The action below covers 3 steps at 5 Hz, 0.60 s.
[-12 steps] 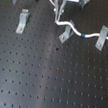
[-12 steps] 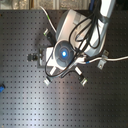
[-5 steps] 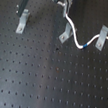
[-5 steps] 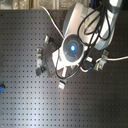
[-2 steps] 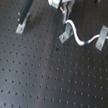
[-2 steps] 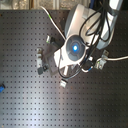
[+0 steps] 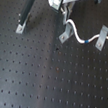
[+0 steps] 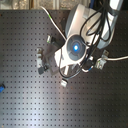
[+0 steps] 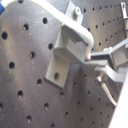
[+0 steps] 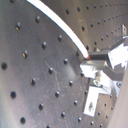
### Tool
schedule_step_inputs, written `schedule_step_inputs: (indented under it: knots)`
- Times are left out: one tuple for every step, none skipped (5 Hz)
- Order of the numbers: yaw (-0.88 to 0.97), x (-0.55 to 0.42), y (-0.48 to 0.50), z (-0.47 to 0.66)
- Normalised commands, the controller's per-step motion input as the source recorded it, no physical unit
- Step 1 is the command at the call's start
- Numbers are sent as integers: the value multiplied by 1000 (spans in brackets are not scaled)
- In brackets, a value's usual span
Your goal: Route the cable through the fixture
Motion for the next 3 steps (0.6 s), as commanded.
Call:
schedule_step_inputs:
  knots:
    - [0,-316,-366,-51]
    - [-94,-381,-171,-221]
    - [0,-10,-5,-6]
